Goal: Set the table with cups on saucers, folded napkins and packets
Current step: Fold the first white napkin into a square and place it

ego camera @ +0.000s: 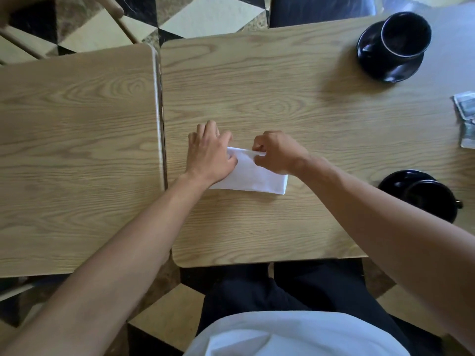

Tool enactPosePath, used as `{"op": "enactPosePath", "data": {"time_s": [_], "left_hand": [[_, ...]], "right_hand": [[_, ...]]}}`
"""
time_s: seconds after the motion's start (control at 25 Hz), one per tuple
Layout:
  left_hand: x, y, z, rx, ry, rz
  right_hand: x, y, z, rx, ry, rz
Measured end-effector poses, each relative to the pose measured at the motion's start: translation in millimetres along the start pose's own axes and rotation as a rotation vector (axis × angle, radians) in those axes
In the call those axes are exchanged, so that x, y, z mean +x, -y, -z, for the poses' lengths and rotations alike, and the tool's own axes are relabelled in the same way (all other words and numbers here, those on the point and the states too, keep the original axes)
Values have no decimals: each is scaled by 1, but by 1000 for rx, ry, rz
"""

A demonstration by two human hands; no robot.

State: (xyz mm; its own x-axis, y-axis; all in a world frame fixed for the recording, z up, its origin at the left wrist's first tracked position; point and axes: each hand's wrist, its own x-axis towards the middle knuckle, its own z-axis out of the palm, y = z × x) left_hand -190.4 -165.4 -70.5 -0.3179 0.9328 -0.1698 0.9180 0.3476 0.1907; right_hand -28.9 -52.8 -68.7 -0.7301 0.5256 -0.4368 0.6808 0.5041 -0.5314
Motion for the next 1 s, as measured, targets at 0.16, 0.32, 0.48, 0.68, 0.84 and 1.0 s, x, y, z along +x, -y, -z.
{"op": "enactPosePath", "data": {"time_s": [0.16,0.32,0.48,0.68,0.84,1.0], "left_hand": [[-25,-31,27,-722,40,648],[-23,-59,52,-1831,338,1032],[-13,-58,54,-1942,263,995],[-23,-41,47,-2051,378,741],[-35,-33,42,-2043,498,644],[-41,-30,42,-1965,529,645]], "right_hand": [[-29,18,18,88,-182,-26],[-66,58,21,2,-387,38],[-91,80,3,-55,-283,118],[-80,35,20,503,-670,-229],[-73,2,23,1020,-66,-273],[-71,-2,22,1029,13,-58]]}}
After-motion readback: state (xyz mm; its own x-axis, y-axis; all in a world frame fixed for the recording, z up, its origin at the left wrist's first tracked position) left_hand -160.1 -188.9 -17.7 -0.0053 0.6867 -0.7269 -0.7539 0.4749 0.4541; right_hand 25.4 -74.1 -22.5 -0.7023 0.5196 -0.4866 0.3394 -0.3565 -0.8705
